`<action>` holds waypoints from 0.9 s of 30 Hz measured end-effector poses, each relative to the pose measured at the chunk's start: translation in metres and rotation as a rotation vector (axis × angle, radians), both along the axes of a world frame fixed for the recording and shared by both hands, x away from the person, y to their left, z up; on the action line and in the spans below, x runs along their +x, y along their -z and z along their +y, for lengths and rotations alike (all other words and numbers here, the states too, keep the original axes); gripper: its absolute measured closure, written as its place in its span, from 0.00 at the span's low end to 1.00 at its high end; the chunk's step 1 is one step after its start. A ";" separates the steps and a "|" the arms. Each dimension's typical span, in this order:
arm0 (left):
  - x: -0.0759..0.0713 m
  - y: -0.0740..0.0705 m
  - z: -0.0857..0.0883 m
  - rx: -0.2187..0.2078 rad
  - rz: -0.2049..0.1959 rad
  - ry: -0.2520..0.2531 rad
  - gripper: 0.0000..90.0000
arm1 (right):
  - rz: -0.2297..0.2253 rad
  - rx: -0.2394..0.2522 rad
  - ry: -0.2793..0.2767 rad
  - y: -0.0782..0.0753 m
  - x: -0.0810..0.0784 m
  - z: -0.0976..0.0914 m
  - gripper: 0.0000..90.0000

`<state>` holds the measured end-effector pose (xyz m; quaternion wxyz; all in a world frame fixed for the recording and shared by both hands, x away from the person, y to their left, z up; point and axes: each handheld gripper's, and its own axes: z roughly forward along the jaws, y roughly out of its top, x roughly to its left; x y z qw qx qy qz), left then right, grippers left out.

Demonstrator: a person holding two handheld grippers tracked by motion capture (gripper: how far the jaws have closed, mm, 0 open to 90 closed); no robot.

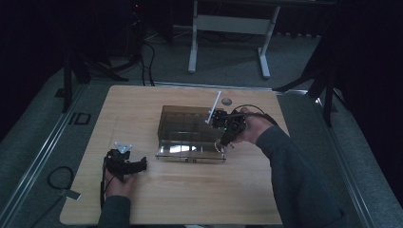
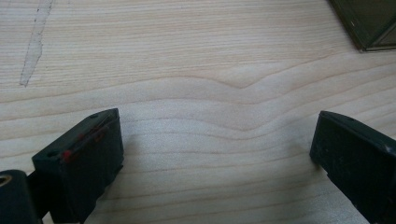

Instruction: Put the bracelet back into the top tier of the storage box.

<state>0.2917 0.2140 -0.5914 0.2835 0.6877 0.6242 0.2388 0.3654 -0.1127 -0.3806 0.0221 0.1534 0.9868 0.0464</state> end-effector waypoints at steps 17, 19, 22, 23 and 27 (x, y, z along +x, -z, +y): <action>0.000 0.000 0.000 0.000 0.000 0.000 0.03 | 0.006 -0.029 -0.020 0.015 0.002 0.018 0.93; 0.000 0.000 0.000 0.000 0.000 -0.001 0.03 | 0.009 -0.032 -0.026 0.017 0.002 0.020 0.93; 0.000 0.000 0.000 -0.001 -0.001 -0.001 0.03 | 0.011 -0.037 -0.027 0.020 0.002 0.023 0.93; 0.000 0.000 0.000 -0.001 0.000 -0.001 0.03 | 0.010 -0.040 -0.028 0.021 0.002 0.024 0.93; 0.000 0.000 0.000 -0.002 -0.001 -0.002 0.03 | 0.016 -0.039 -0.028 0.026 0.004 0.026 0.93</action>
